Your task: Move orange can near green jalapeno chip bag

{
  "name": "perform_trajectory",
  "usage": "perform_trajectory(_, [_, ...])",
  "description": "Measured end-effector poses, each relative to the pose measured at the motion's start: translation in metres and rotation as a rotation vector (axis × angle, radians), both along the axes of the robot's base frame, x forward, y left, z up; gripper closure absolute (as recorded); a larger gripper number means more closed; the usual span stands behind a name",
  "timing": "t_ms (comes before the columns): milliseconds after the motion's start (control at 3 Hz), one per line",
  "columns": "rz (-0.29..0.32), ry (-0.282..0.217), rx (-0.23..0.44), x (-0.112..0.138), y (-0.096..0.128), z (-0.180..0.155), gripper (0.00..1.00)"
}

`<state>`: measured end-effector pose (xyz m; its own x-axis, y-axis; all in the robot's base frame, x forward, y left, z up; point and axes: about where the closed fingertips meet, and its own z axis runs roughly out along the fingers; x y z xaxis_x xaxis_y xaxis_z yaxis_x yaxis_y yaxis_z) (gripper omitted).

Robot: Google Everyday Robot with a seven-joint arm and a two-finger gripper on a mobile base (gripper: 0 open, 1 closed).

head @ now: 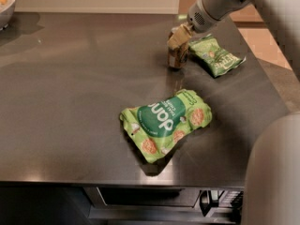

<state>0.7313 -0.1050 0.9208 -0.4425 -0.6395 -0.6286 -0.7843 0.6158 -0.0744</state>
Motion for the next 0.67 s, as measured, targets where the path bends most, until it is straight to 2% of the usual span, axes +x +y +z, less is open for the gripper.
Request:
perform_trajectory(333, [-0.016,-0.006,-0.005,0.0072,-0.0132,-0.0058,1.00])
perform_trajectory(667, [-0.024,-0.007,-0.024,0.0115,-0.0204,-0.0109,0.82])
